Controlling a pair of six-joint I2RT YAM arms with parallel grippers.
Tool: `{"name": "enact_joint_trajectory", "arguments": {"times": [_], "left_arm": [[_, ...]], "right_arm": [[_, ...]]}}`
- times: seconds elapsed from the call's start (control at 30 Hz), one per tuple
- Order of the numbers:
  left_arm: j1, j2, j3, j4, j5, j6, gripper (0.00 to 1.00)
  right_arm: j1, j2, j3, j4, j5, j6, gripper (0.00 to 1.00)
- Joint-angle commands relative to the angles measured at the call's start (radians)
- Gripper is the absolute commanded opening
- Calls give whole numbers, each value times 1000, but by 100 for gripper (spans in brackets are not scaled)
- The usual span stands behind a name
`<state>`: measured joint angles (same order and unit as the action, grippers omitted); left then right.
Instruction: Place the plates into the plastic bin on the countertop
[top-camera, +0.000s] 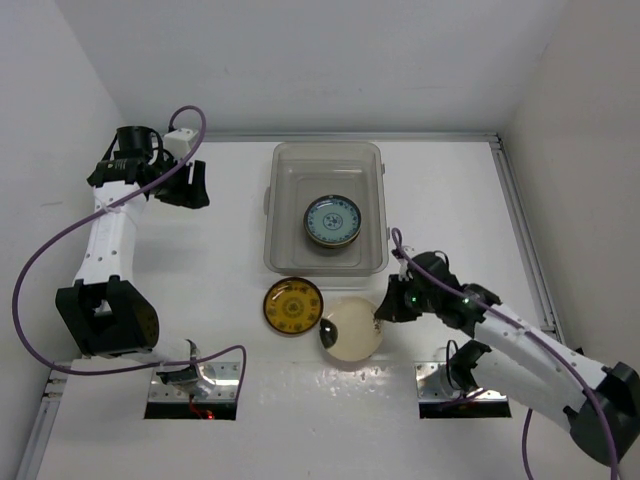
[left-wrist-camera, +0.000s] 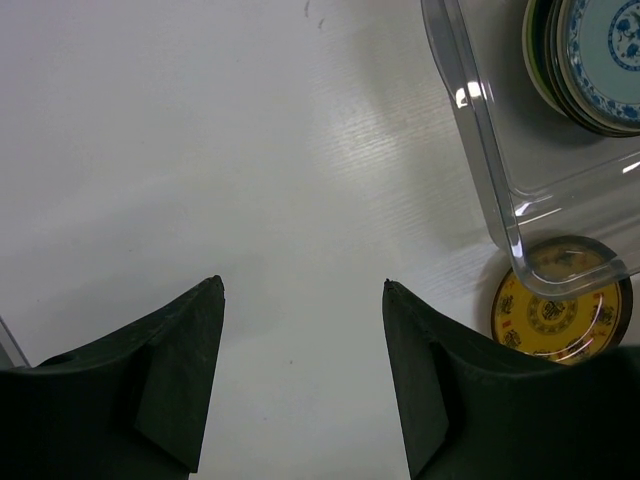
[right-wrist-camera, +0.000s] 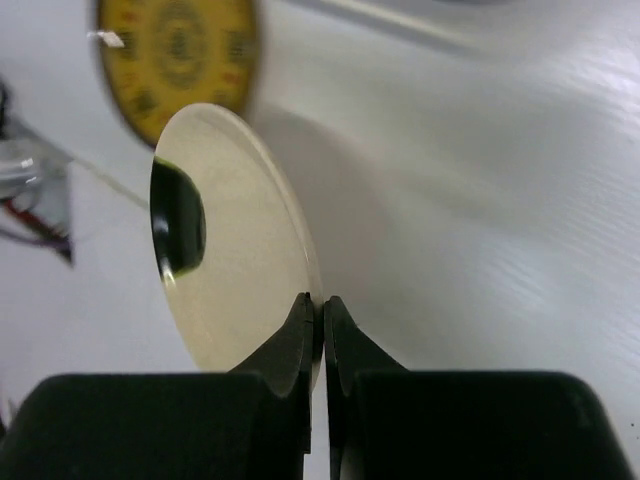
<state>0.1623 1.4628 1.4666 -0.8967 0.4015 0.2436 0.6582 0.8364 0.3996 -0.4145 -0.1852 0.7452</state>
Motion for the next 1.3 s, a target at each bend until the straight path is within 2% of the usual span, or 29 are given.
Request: {"name": "enact_joint_trajectory", "arguments": {"times": [0.0,0.03,0.13,0.27,0.33,0.37,0.47,0.63,0.77,0.83,0.87,0.9,0.93,1.03,1.1,1.17,1.2,1.23,1.27], "left_arm": [[-9,-10,0,5,-1,8,66],[-9,-1,0,5,-1,8,66],[-9,11,9,15,-1,8,66],[0,30,9,15,-10,8,66],[0,30,9,15,-10,17,66],[0,30,9,15,-10,17,66],[11,30,-2,15,-10,17,66],[29,11,-37,24,-10,26,66],[48,11,-57,24,-10,26,66],[48,21,-57,24,-10,26,66],[48,21,-57,24,-10,36,66],[48,21,-57,24,-10,36,66],[48,30,-57,24,-10,36,66],[48,30,-37,24,-1,36,66],[48,30,-28,24,-1,36,66],[48,30,-19,24,-1,36,66],[48,30,-19,24,-1,36,66],[48,18,-19,24,-1,36,66],[48,18,-19,24,-1,36,66]], "right_arm": [[9,-10,178,-217,-141,-179,0],[9,-7,267,-251,-143,-185,0],[11,36,375,-225,-148,-199,0],[-54,219,581,-136,48,-152,0],[-94,369,629,-93,93,-112,0],[-156,409,683,-20,93,-103,0],[-227,607,757,43,73,-61,0],[-270,910,952,88,52,-44,0],[-301,1012,983,183,10,8,0],[-304,1037,990,178,23,11,1],[-313,1043,999,174,30,8,7],[-312,1056,1004,168,33,5,17],[-312,1060,1012,157,32,-12,44],[-289,1049,1048,82,35,-99,72],[-241,979,1039,8,111,-166,85],[-197,911,997,-4,180,-188,86],[-121,779,920,0,299,-191,88],[-97,729,873,14,328,-184,88],[-71,681,776,63,349,-169,82]]}}
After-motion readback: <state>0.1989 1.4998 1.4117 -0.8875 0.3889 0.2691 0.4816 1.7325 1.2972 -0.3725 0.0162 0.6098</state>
